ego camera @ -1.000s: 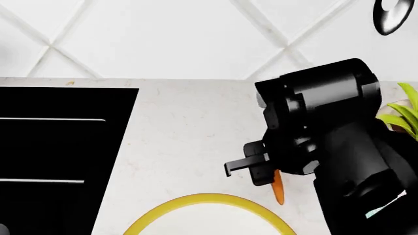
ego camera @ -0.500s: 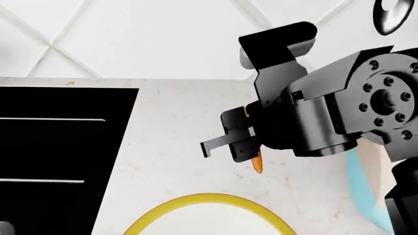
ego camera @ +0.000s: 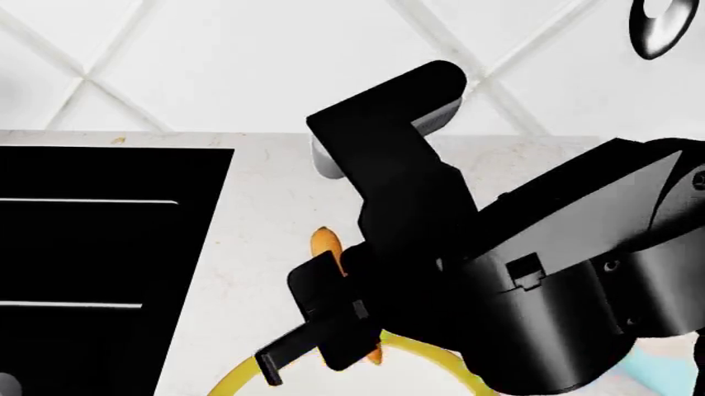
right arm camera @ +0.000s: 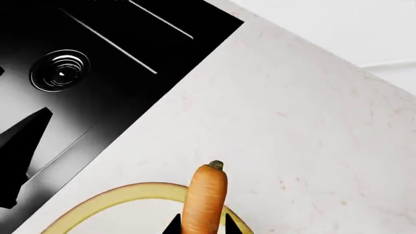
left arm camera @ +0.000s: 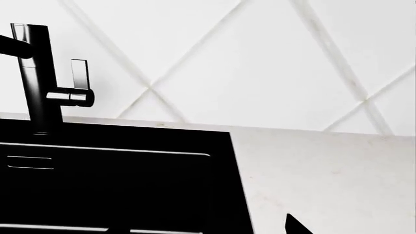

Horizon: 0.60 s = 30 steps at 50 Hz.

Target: There is a mixed pile of frozen fruits and vegetables on the counter. Locate all the frozen vegetables and place the items in a bowl on the counter. Take all the frozen fruits and defrost them in a running sink.

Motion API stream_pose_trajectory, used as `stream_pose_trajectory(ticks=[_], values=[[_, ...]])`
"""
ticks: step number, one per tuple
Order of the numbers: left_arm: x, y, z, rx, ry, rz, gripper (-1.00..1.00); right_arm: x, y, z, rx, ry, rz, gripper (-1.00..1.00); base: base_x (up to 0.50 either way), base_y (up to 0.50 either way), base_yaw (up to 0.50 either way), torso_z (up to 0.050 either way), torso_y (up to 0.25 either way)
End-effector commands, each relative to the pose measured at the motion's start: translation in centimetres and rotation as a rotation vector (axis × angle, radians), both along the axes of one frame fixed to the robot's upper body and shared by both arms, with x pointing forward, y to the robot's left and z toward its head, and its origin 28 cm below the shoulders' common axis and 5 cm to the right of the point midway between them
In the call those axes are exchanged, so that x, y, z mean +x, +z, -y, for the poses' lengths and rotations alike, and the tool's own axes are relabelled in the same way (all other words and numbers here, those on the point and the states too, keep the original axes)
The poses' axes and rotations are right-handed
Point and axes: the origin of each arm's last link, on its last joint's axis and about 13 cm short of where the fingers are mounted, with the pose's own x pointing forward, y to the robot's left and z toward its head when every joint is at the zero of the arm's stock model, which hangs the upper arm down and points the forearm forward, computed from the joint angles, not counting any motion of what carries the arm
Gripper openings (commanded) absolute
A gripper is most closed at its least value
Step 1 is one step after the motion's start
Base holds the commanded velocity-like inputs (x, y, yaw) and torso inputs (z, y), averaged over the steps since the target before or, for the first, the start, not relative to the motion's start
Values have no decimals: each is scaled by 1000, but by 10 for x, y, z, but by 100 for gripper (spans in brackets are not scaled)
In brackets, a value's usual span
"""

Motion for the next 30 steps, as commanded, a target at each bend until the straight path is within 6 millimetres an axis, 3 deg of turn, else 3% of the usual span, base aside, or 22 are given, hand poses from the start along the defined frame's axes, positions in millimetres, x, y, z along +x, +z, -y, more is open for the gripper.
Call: stream_pose_trajectory(ticks=[1, 20, 30], values=[[-4, -1, -2, 2, 0, 1, 100, -18, -10, -7, -18, 75, -55, -100, 0, 0, 0, 0, 0], [4, 2, 2, 3, 10, 6, 100, -19, -46, -17, -75, 123, -179, -100, 0, 0, 0, 0, 0], [-1, 2, -3, 1, 14, 7, 100, -22, -58, -20, -96, 137, -225, -100, 0, 0, 0, 0, 0]])
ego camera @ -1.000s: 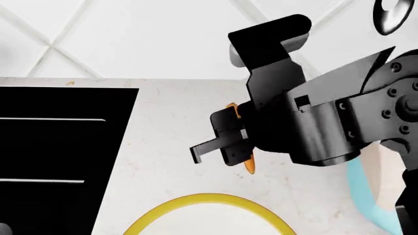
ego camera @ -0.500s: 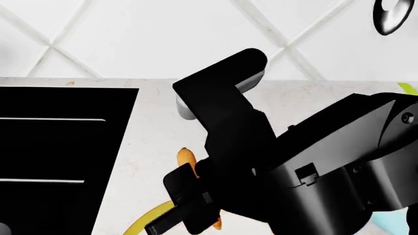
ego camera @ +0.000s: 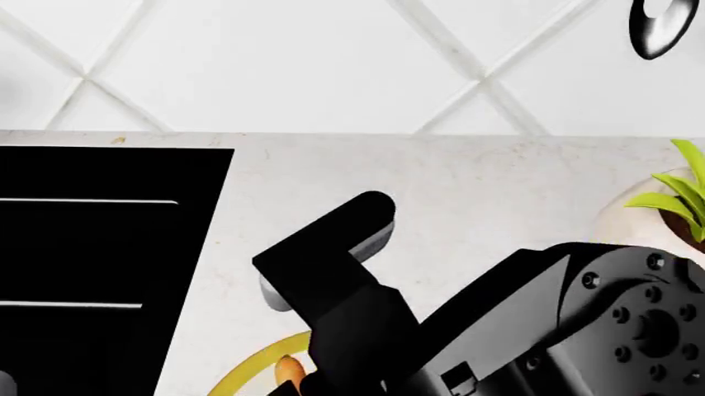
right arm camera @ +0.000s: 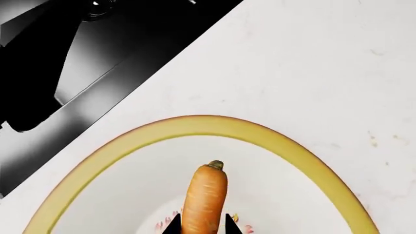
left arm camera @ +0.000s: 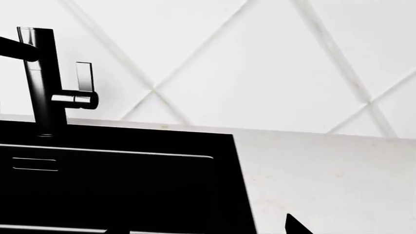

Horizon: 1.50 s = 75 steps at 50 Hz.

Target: There is a mixed pile of frozen fruits and vegetables on the counter. Locate all the frozen vegetables and place the items in a bowl on the counter. Take all the frozen fruits and defrost them in a running sink.

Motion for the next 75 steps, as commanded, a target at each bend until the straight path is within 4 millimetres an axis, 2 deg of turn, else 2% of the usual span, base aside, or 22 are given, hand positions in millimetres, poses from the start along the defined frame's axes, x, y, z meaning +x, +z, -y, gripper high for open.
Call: stream_pose_trajectory(ticks=[1, 12, 13, 26, 33, 37, 40, 45, 49, 54, 60, 62, 63, 64, 67, 69, 75], values=[[-1, 0, -1, -1, 4, 2, 100, -3, -14, -3, -26, 24, -48, -100, 0, 0, 0, 0, 0], [-5, -2, -4, 0, 1, -1, 100, -5, -5, -3, -30, 23, -65, -100, 0, 0, 0, 0, 0], [-6, -2, -4, 1, 0, -2, 100, -5, -4, -3, -34, 20, -66, 100, 0, 0, 0, 0, 0], [0, -1, 0, 2, -2, -3, 100, -7, 12, 1, 8, 0, 12, 100, 0, 0, 0, 0, 0], [2, -1, 2, 2, -2, -3, 100, -10, 13, 5, 130, -63, 179, 100, 0, 0, 0, 0, 0], [8, 12, 1, 20, -7, 20, 100, -9, 4, 12, 230, -98, 305, 100, 0, 0, 0, 0, 0], [9, 20, -1, 25, 2, 34, 100, -16, 0, 18, 290, -124, 366, 100, 0, 0, 0, 0, 0], [12, 27, -1, 36, 0, 49, 100, -20, 1, 27, 369, -194, 586, 100, 0, 0, 0, 0, 0], [11, 32, -1, 44, 0, 57, 100, -23, -8, 27, 415, -222, 746, 100, 0, 0, 0, 0, 0], [13, 35, 1, 44, -12, 64, 100, -19, -36, 36, 544, -410, 879, 100, 0, 0, 0, 0, 0], [14, 28, 1, 42, -7, 62, 100, -20, -54, 43, 594, -524, 894, 100, 0, 0, 0, 0, 0], [15, 27, 1, 46, -4, 57, 100, -14, -68, 46, 520, -606, 917, 100, 0, 0, 0, 0, 0], [14, 28, 1, 46, -4, 59, 100, -11, -72, 45, 554, -615, 875, 100, 0, 0, 0, 0, 0], [12, 31, 1, 44, -3, 71, 100, -11, -77, 42, 483, -558, 857, 100, 0, 0, 0, 0, 0], [9, 33, 0, 50, 2, 75, 100, -13, -76, 45, 411, -598, 878, 100, 0, 0, 0, 0, 0], [8, 33, -2, 53, 8, 76, 100, -20, -74, 47, 444, -645, 842, 100, 0, 0, 0, 0, 0], [2, 35, -2, 66, 8, 79, 100, -35, -71, 46, 373, -603, 856, 100, 0, 0, 0, 0, 0]])
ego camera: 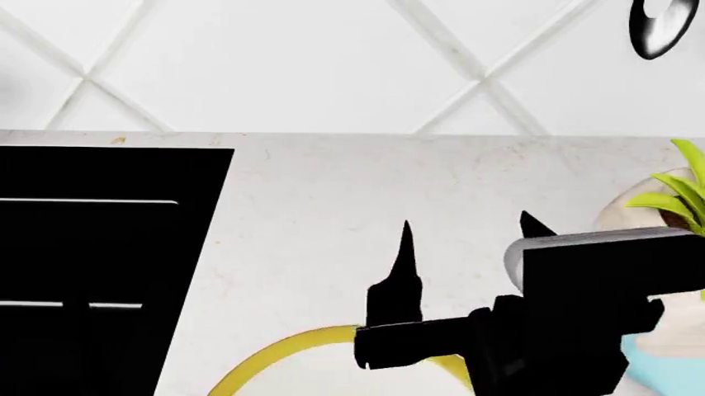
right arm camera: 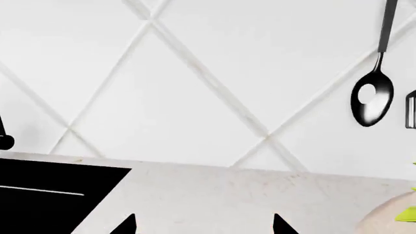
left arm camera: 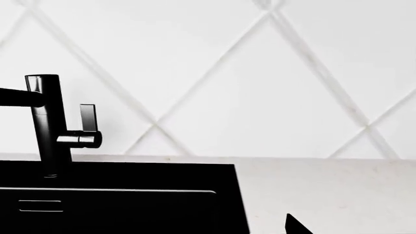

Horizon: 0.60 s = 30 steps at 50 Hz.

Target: There is a mixed pile of frozen fruits and vegetables on the counter. Locate all the frozen vegetables and place the items in a bowl on the counter. Take all the frozen fruits and defrost them in a running sink.

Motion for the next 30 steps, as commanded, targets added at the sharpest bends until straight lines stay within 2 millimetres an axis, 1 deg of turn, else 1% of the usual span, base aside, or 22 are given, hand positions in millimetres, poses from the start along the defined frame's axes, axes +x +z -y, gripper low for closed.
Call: stream_pose_trajectory(ticks=[1, 2, 4, 7, 10, 14, 16, 19, 20, 21, 24, 25, 26, 27, 30], values=[[-7, 5, -1, 26, 9, 12, 100, -25, -4, 5, -45, -78, 0, 100, 0, 0, 0, 0, 0], [-7, 5, -1, 25, 9, 13, 100, -27, -3, 5, -43, -77, -2, 100, 0, 0, 0, 0, 0], [-7, 7, -2, 28, 13, 16, 100, -32, 8, 8, -34, -85, 20, 100, 0, 0, 0, 0, 0], [-8, 6, -3, 28, 17, 16, 100, -40, 19, 10, -47, -94, 39, 100, 0, 0, 0, 0, 0], [-10, 7, -3, 29, 16, 19, 100, -42, 19, 10, -45, -90, 35, 100, 0, 0, 0, 0, 0], [-8, 11, 0, 30, 12, 25, 100, -45, 21, 12, 29, -100, 31, 100, 0, 0, 0, 0, 0], [-7, 10, 1, 31, 9, 23, 100, -46, 22, 13, -22, -121, 45, 100, 0, 0, 0, 0, 0], [-5, 8, 3, 31, 2, 17, 100, -45, 20, 13, -18, -116, 42, 100, 0, 0, 0, 0, 0], [-4, 8, 4, 31, 0, 16, 100, -45, 17, 12, -71, -112, 33, 100, 0, 0, 0, 0, 0], [-3, 8, 4, 31, 0, 16, 100, -45, 18, 12, -49, -102, 42, 100, 0, 0, 0, 0, 0], [-6, 7, 3, 31, -1, 16, 100, -44, 15, 9, -63, -80, 41, 100, 0, 0, 0, 0, 0], [-7, 7, 3, 31, -1, 16, 100, -43, 17, 7, -72, -89, 89, 100, 0, 0, 0, 0, 0], [-8, 8, 2, 31, 0, 17, 100, -43, 18, 7, -65, -93, 100, 100, 0, 0, 0, 0, 0], [-8, 8, 1, 31, 2, 18, 100, -47, 19, 4, -100, -61, 87, 100, 0, 0, 0, 0, 0], [-9, 8, 0, 31, 4, 18, 100, -45, 21, 3, -79, -50, 105, 100, 0, 0, 0, 0, 0]])
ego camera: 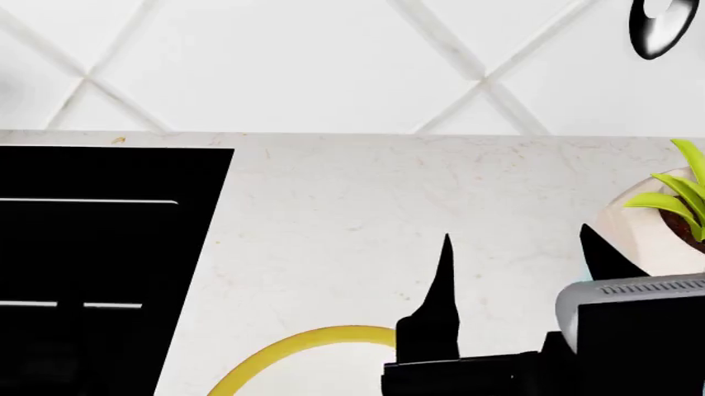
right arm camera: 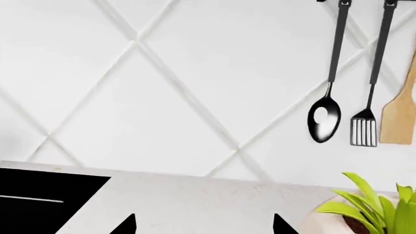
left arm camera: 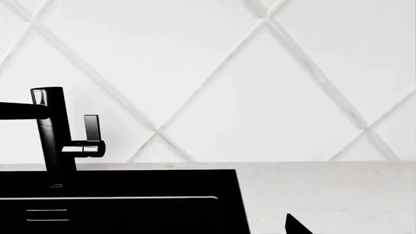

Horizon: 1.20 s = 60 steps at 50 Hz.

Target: There is a mixed pile of frozen fruits and vegetables on the counter. Locate all the frozen vegetables and place the items in a bowl on the counter. Take all the frozen fruits and defrost them in a running sink.

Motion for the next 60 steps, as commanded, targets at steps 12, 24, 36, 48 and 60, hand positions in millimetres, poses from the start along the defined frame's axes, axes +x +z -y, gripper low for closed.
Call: stream_pose_trajectory(ticks=[12, 24, 36, 48, 60], values=[[0, 2, 0, -10, 0, 6, 100, -1, 4, -3, -8, 28, 60, 100, 0, 432, 0, 0, 0], [0, 1, 0, -8, 7, 6, 100, -1, 0, -1, -13, 1, 43, 100, -220, 457, 0, 0, 0], [-2, 0, -2, -7, 8, 3, 100, 0, -1, -3, -20, 11, 40, 100, -342, 406, 0, 0, 0], [-8, -1, -5, -7, 8, 3, 100, 0, -2, -5, -47, 30, 48, 100, 186, 500, 0, 0, 0], [-8, -1, -5, -7, 12, 3, 100, 1, -2, -4, -31, 31, 55, 100, 134, 500, 0, 0, 0]])
